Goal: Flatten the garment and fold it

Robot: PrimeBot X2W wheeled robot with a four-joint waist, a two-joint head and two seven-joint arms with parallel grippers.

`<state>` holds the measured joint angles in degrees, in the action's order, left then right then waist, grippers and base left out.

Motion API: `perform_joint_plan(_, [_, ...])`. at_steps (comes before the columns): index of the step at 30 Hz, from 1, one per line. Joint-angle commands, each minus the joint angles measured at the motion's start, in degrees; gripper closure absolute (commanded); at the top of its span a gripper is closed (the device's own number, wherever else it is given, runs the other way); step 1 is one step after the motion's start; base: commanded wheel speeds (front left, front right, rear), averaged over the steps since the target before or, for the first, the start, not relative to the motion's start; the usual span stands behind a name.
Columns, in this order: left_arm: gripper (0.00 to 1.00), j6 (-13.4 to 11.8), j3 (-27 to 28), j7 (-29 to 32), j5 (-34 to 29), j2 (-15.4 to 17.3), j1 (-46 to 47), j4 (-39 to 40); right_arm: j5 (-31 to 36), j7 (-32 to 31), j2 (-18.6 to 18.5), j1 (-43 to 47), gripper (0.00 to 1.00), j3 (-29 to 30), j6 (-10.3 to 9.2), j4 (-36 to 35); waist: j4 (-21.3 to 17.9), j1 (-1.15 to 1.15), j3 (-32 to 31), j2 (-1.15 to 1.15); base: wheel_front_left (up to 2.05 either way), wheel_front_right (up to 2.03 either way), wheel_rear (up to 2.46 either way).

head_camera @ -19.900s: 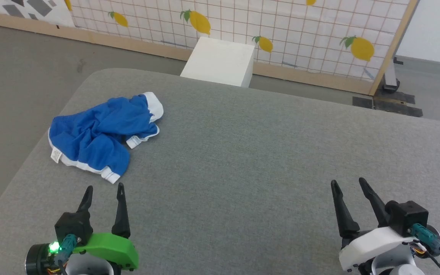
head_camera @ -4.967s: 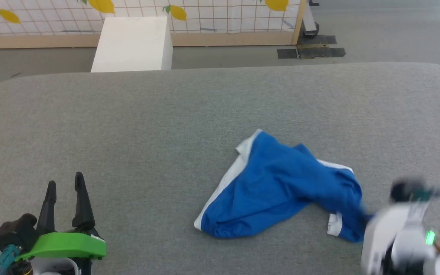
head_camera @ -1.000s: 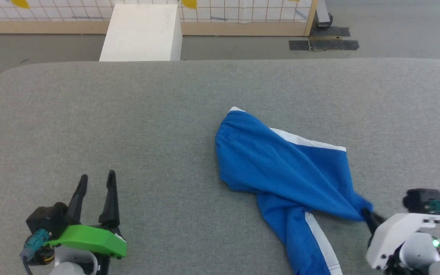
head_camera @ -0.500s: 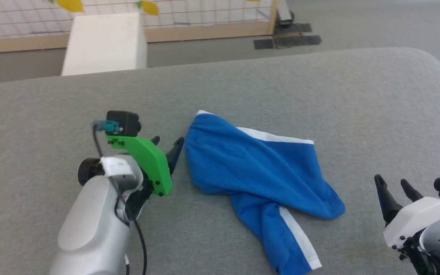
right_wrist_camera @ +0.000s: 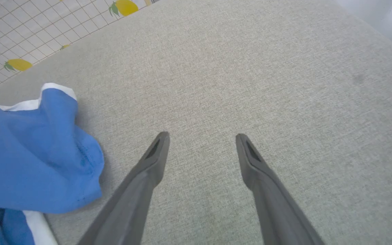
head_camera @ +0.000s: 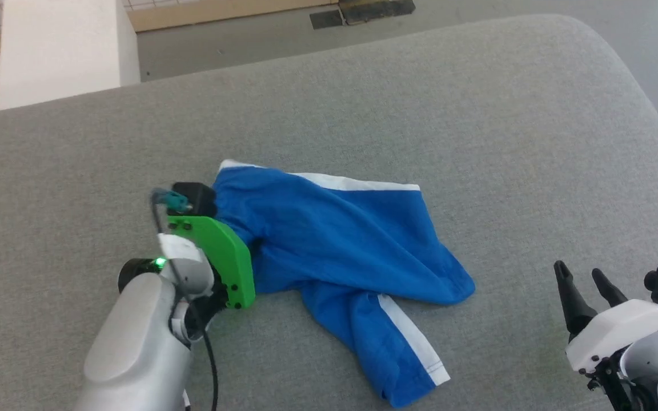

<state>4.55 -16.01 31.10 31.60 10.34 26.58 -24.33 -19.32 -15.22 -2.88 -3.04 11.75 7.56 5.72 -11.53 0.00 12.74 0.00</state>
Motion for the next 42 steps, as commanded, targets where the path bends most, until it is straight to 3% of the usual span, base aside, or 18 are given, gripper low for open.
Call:
perform_joint_plan(1, [1.00,0.0,1.6,-1.5,1.5,0.3,-1.2,0.8,-0.4,0.6,0.0,-1.0,0.00,-0.4,-0.08,0.4,0.5,0.00,-0.1,0.00,0.00,0.00,0.00])
perform_joint_plan(7, [1.00,-1.1,9.1,-7.0,6.2,1.6,-3.8,11.5,0.6,0.6,0.0,-1.4,0.00,-0.4,-0.08,2.0,4.4,0.00,-2.2,0.00,0.00,0.00,0.00])
perform_joint_plan(12, [1.00,-4.8,12.3,-5.8,6.9,3.9,-13.9,22.2,0.9,0.4,0.0,-2.0,0.00,-0.9,-0.08,2.7,7.0,0.00,-3.0,0.00,0.00,0.00,0.00])
perform_joint_plan(15, [1.00,-7.7,13.1,-3.1,7.4,4.3,-22.2,23.9,1.3,0.1,0.0,-2.4,0.00,-1.2,-0.08,2.7,8.6,0.00,-3.1,0.00,0.00,0.00,0.00])
perform_joint_plan(19, [1.00,-8.3,12.4,-0.8,9.3,3.2,-26.9,22.9,2.2,-0.6,0.0,-2.9,0.00,-1.5,-0.08,2.4,10.5,0.00,-2.9,0.00,0.00,0.00,0.00])
perform_joint_plan(20, [0.02,-8.2,12.2,-0.9,9.5,2.8,-27.0,22.9,2.5,-0.8,0.0,-2.9,0.00,-1.5,-0.08,2.3,11.0,0.00,-3.0,0.00,0.00,0.00,0.00])
perform_joint_plan(25, [0.00,-7.3,12.7,-4.6,8.6,2.7,-24.6,23.6,4.4,-3.4,0.0,-5.9,0.00,-4.9,-0.08,1.9,12.7,0.00,-3.7,0.00,0.00,0.00,0.00])
perform_joint_plan(32, [0.00,-8.5,16.9,-13.6,4.0,5.2,-24.2,27.4,7.9,-9.6,0.0,-16.4,0.00,-13.5,-0.08,5.9,13.2,0.00,-3.2,0.00,0.00,0.00,0.00])
perform_joint_plan(35, [0.00,-8.6,18.6,-20.7,0.4,6.5,-23.1,28.2,10.2,-12.9,0.0,-21.7,0.00,-17.2,-0.08,9.9,14.5,0.00,-2.2,0.00,0.00,0.00,0.00])
perform_joint_plan(42, [0.00,-4.0,17.0,-38.7,-5.7,6.6,-19.4,24.1,14.7,-18.2,0.0,-31.3,0.00,-21.3,-0.08,19.0,18.5,0.00,2.1,0.00,0.00,0.00,0.00])
